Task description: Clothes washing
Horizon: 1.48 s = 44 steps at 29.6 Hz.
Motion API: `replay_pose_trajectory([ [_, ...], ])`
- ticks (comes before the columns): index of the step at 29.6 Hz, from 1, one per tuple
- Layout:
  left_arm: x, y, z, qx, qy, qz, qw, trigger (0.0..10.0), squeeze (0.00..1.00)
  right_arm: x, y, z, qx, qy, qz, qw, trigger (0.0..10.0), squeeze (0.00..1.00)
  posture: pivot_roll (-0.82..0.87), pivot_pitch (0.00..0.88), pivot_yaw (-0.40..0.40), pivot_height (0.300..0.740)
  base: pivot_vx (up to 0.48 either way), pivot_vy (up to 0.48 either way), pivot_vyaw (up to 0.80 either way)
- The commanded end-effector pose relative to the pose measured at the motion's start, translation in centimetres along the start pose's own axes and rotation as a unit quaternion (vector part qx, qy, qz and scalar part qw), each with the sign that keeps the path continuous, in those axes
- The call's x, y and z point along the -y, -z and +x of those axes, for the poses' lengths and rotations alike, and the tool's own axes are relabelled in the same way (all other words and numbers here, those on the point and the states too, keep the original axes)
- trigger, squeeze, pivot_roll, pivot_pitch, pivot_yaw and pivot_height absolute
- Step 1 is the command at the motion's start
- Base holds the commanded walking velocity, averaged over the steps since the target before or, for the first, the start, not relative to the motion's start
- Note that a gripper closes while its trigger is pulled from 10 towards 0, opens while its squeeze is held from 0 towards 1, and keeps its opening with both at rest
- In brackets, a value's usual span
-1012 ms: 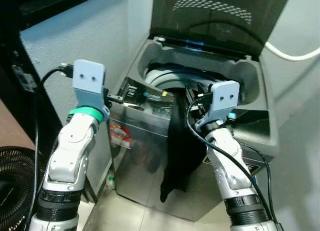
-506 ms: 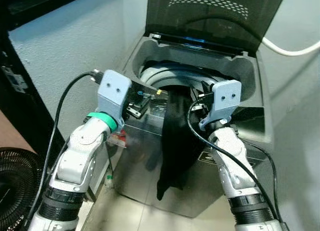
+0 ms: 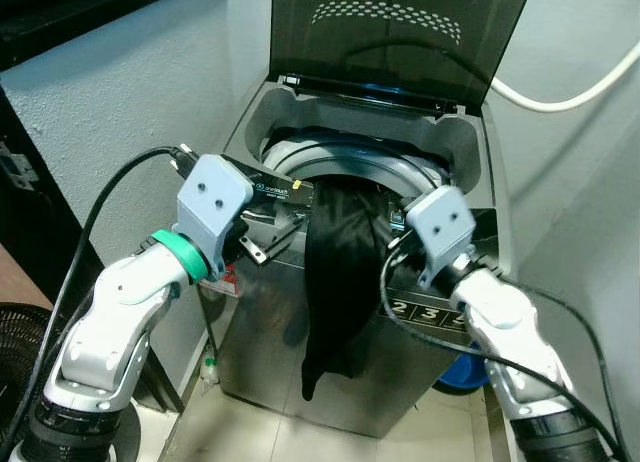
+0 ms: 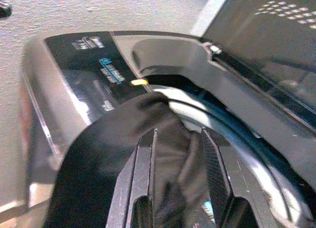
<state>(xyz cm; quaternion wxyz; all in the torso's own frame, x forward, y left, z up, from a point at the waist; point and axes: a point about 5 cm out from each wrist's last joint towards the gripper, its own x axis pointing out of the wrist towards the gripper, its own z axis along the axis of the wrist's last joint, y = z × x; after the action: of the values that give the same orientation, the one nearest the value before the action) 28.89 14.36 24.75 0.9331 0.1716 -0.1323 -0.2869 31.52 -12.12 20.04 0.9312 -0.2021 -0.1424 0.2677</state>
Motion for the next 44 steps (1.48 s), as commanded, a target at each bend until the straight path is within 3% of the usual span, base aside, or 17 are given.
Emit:
replay_pose_trajectory([
  [1,0.4,0.2,-0.7,-0.009,-0.013,-0.007,1.0,10.0,0.0,-1.0,1.0,0.6,-0.022,-0.022,0.009,0.999,10.0,0.0,0.13,0.0,-0.006,0.74,0.0,0.0,0.0],
  [5,0.7,1.0,-2.1,-0.029,-0.052,-0.022,0.998,10.0,0.0,-2.2,1.9,2.7,-0.046,-0.013,0.033,0.998,10.0,0.0,0.15,0.008,-0.017,0.74,0.0,0.0,0.0],
  [9,1.3,1.8,-3.1,-0.048,-0.045,-0.018,0.998,10.0,0.0,-3.1,2.3,4.1,-0.068,-0.01,0.049,0.996,10.0,0.0,0.17,0.016,-0.032,0.74,0.0,0.0,0.0],
  [23,1.8,1.9,-3.7,-0.049,-0.048,-0.02,0.997,10.0,0.0,-2.7,3.1,4.7,-0.106,0.005,0.039,0.994,10.0,0.0,0.17,0.021,-0.047,0.74,0.0,0.0,0.0],
  [24,2.0,1.8,-3.6,-0.048,-0.049,-0.022,0.997,10.0,0.0,-2.6,3.8,4.5,-0.126,-0.019,0.03,0.991,4.2,0.0,0.17,0.02,-0.047,0.74,0.0,0.0,0.0],
  [27,2.0,1.8,-3.5,-0.048,-0.049,-0.023,0.997,10.0,0.0,-2.7,4.0,4.4,-0.132,-0.026,0.027,0.991,3.8,0.0,0.17,0.02,-0.047,0.74,0.0,0.0,0.0],
  [28,2.1,1.8,-3.5,-0.047,-0.048,-0.024,0.997,10.0,0.0,-2.7,4.2,4.4,-0.138,-0.031,0.026,0.99,0.0,0.0,0.16,0.02,-0.045,0.74,0.0,0.0,0.0],
  [44,2.2,1.6,-3.3,-0.044,-0.05,-0.024,0.997,10.0,0.0,-2.6,4.4,4.5,-0.144,-0.046,0.026,0.988,0.0,0.0,0.16,0.029,-0.054,0.74,0.0,0.0,0.0],
])
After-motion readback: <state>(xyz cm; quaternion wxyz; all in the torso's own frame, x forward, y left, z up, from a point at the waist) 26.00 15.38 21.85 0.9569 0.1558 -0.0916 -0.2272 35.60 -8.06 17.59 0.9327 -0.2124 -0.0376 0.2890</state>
